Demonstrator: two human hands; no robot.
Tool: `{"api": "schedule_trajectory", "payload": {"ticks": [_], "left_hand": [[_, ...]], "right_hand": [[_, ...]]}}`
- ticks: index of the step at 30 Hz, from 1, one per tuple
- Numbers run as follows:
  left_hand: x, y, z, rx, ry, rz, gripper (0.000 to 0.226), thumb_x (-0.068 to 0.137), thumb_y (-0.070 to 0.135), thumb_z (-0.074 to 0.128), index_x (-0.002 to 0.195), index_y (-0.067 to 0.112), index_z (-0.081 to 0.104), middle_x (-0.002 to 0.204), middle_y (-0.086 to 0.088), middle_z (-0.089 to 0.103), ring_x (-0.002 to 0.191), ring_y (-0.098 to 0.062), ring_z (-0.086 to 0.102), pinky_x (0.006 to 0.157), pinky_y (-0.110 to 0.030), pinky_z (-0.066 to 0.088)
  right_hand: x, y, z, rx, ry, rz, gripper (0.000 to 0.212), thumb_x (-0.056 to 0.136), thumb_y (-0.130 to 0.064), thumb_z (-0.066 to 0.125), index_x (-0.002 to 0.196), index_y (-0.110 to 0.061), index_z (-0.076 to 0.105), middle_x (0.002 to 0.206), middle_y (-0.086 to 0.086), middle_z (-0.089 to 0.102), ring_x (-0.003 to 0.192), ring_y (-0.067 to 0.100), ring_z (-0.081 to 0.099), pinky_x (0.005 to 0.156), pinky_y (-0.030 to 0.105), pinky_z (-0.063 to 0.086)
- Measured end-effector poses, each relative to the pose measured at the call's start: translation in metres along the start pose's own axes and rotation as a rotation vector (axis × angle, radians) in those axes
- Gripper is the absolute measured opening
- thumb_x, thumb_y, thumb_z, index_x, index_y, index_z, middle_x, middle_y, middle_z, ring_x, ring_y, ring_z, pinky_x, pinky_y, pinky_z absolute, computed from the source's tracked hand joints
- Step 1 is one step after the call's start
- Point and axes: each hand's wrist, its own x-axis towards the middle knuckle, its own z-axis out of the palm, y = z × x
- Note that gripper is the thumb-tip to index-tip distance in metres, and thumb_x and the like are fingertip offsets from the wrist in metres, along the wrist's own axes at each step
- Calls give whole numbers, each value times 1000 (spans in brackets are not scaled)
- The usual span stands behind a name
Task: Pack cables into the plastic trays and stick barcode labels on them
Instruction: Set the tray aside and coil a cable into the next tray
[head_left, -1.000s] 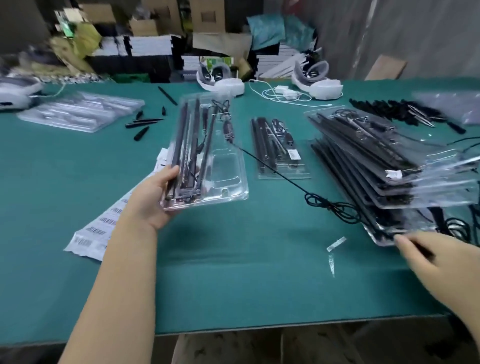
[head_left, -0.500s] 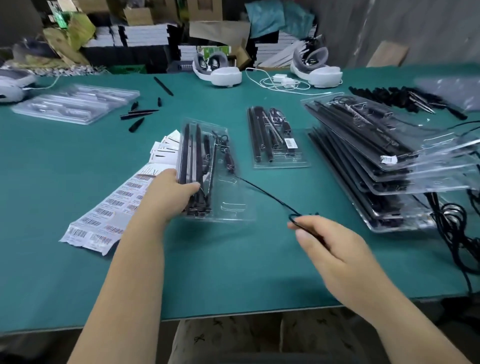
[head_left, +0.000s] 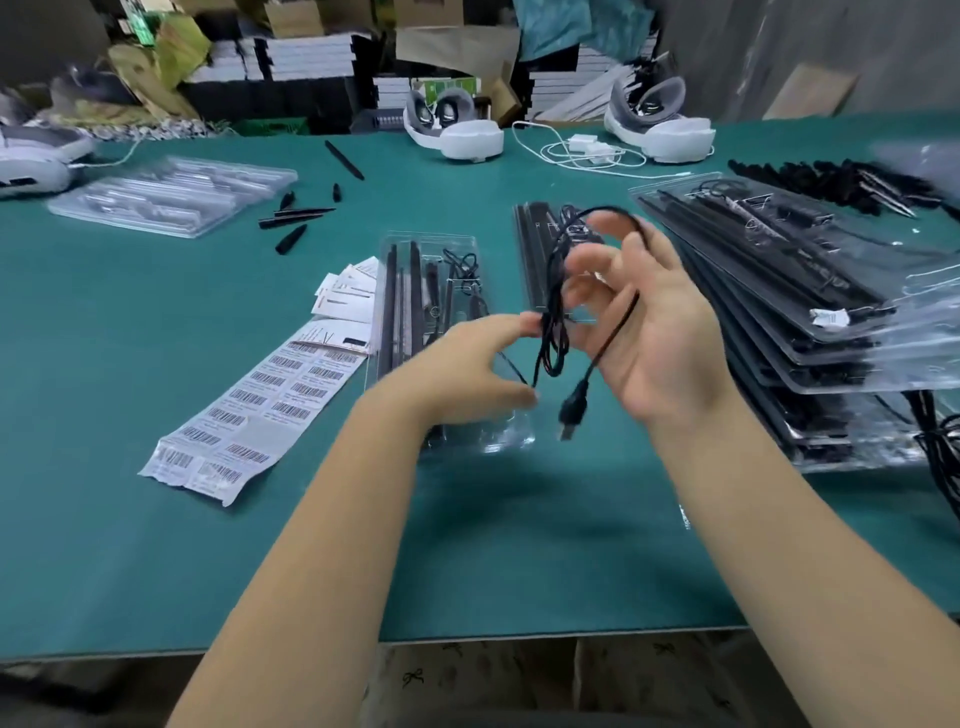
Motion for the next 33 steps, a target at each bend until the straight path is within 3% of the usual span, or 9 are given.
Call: {"api": "schedule_trajectory", "payload": {"ticks": [2,6,10,13,17,23,28,31,33], "left_hand": [[10,-7,16,287,23,-206,85,79,64,60,149,35,21,161,-1,9,146,-31,9,117,-56,7],[10,-15,33,348,136,-527,103,72,87,35,152,28,8,161,-9,-8,144,-43,-9,109,-66,-4],[5,-28,18,193,379,-683,78,83,65,51,140,16,27,146,-20,30,127,-42,34,95,-50,33],[2,-39,11,96,475,-687,73,80,52,65,132,13,33,122,-17,53,111,-38,49,82,-41,40],[4,-38,8,32,579,-576,84,78,44,72,144,17,27,118,-16,56,112,-35,49,86,-41,42],[8,-20,27,33,554,-553,70,85,45,64,141,17,32,128,-19,47,120,-35,41,92,-40,37],[8,-15,32,270,422,-599,52,92,46,51,132,14,41,135,-18,43,124,-35,36,98,-44,31],[6,-9,33,262,470,-314,51,89,44,55,134,23,46,142,-4,41,127,-29,34,103,-41,29],[6,-4,38,237,360,-89,55,89,52,52,137,25,46,142,3,44,128,-22,37,107,-38,30]], "right_hand": [[15,6,-14,7,196,44,25,100,-22,37,99,-24,62,71,-5,60,59,10,52,54,34,54],[22,27,-43,-834,330,245,9,92,-21,54,93,-28,59,79,-8,56,56,1,48,38,19,42],[13,50,-47,-1073,129,429,11,84,-34,65,94,-28,63,89,-12,62,60,3,53,39,18,42],[9,60,-48,-1297,19,433,25,83,-39,66,103,-25,62,95,-13,61,68,-3,50,52,15,37],[8,60,-51,-1156,-19,489,26,82,-36,69,104,-24,62,89,-8,62,66,2,52,52,16,40],[10,49,-60,-887,195,543,20,82,-31,68,65,-20,63,61,-5,51,48,8,47,41,18,43],[8,51,-59,-917,257,506,28,83,-29,66,82,-1,61,60,-2,47,50,11,44,40,18,43],[11,44,-60,-891,270,509,22,83,-30,66,86,-8,69,63,-1,47,49,12,44,39,16,40],[12,40,-61,-839,278,531,17,84,-29,65,83,-13,73,63,-2,48,47,11,44,38,16,38]]}}
